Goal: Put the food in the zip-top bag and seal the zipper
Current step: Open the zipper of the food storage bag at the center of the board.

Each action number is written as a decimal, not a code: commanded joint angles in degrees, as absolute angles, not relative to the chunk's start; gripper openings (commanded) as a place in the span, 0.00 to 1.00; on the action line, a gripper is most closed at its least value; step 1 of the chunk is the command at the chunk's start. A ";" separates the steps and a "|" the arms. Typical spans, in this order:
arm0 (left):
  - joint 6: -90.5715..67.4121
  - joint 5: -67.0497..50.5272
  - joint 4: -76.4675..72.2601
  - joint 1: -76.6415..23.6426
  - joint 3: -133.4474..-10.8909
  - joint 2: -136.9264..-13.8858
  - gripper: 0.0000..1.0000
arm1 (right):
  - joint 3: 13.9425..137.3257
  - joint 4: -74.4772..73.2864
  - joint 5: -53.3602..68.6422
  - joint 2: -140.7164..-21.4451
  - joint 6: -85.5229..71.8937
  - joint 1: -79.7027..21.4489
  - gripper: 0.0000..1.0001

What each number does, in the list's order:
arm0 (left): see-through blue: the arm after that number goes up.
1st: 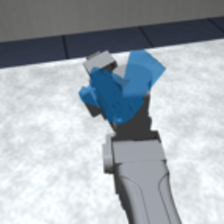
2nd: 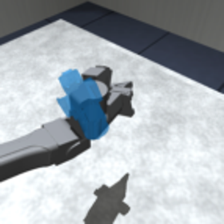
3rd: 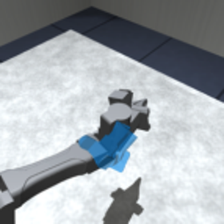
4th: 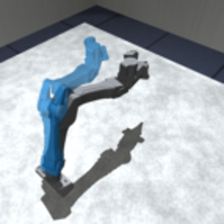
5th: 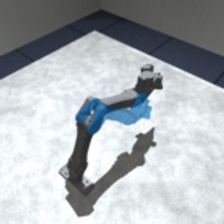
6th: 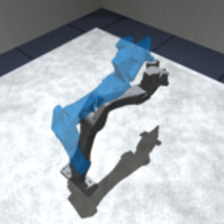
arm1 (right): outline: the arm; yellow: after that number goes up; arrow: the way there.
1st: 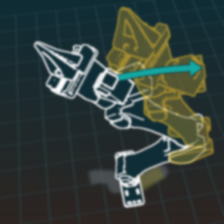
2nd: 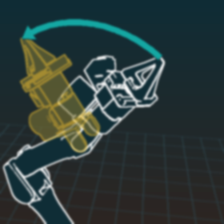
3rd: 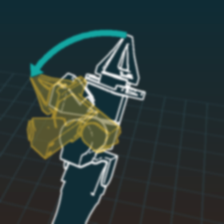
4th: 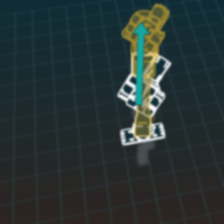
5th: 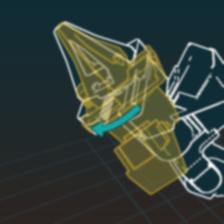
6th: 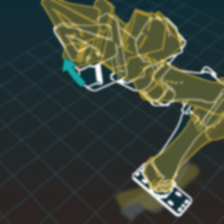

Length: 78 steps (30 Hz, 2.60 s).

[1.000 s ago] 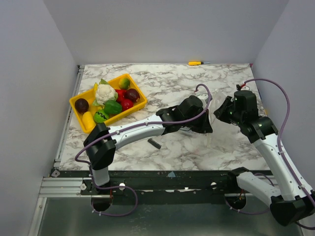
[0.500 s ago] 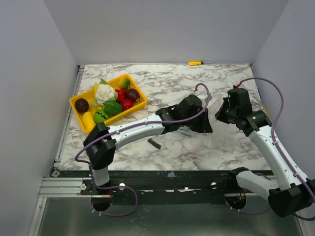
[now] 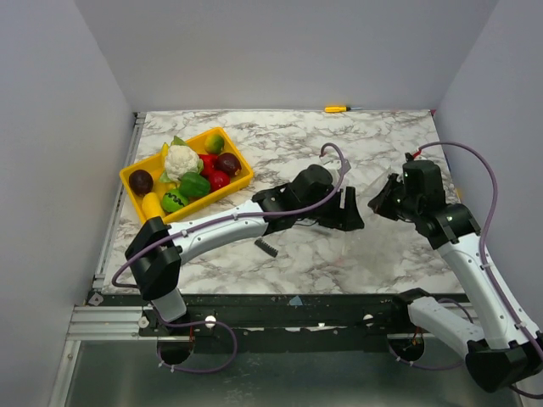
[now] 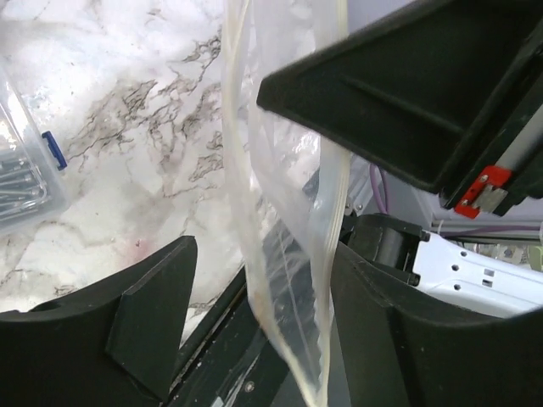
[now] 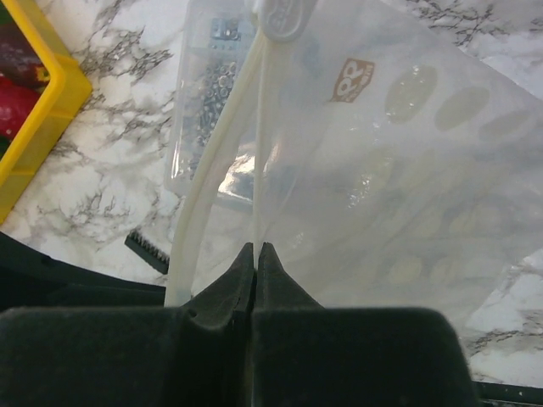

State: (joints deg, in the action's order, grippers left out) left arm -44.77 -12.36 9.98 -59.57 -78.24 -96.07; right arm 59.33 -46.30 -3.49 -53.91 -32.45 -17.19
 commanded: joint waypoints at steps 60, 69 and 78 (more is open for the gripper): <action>-42.36 5.76 13.41 -48.00 -56.41 -75.31 0.00 | 75.09 -62.31 -26.01 -71.81 -42.23 -42.68 0.00; -41.91 2.86 11.44 -47.90 -56.58 -75.61 0.00 | 73.51 -57.62 -27.84 -65.86 -43.94 -42.69 0.00; -42.27 -10.54 6.86 -47.74 -57.48 -77.40 0.06 | 75.52 -59.52 -22.10 -70.06 -42.18 -42.63 0.00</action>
State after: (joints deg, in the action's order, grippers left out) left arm -41.91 -3.38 8.91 -48.10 -56.45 -76.34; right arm 76.01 -58.85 -23.20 -68.86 -42.98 -42.57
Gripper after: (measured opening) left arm 0.012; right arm 0.006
